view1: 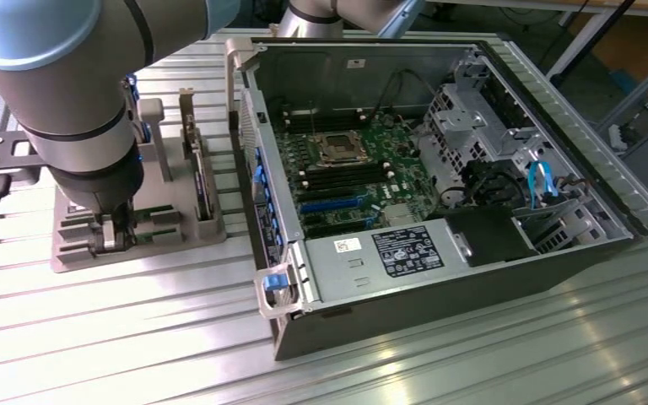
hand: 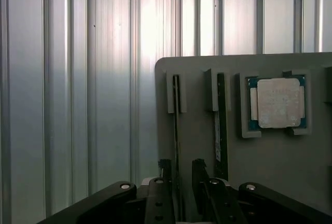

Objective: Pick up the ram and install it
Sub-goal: 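Pick up the ram and move it above insertion slot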

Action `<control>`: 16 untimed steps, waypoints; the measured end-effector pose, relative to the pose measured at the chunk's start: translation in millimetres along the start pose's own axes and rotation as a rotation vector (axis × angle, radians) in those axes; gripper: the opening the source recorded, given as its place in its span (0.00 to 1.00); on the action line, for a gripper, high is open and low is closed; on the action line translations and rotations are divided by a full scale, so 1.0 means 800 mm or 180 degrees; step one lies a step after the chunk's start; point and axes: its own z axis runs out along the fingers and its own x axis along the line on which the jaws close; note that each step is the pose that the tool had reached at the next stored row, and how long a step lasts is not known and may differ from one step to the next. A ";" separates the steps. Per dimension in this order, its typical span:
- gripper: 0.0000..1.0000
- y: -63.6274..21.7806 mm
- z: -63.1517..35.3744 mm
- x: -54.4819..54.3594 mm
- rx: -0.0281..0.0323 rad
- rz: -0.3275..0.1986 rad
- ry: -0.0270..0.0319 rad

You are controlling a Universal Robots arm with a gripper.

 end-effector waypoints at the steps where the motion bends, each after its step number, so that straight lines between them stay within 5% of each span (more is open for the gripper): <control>1: 0.30 -0.002 0.000 0.000 0.0000 0.0000 0.0000; 16: 0.30 -0.008 0.006 0.000 0.0001 -0.0001 -0.0001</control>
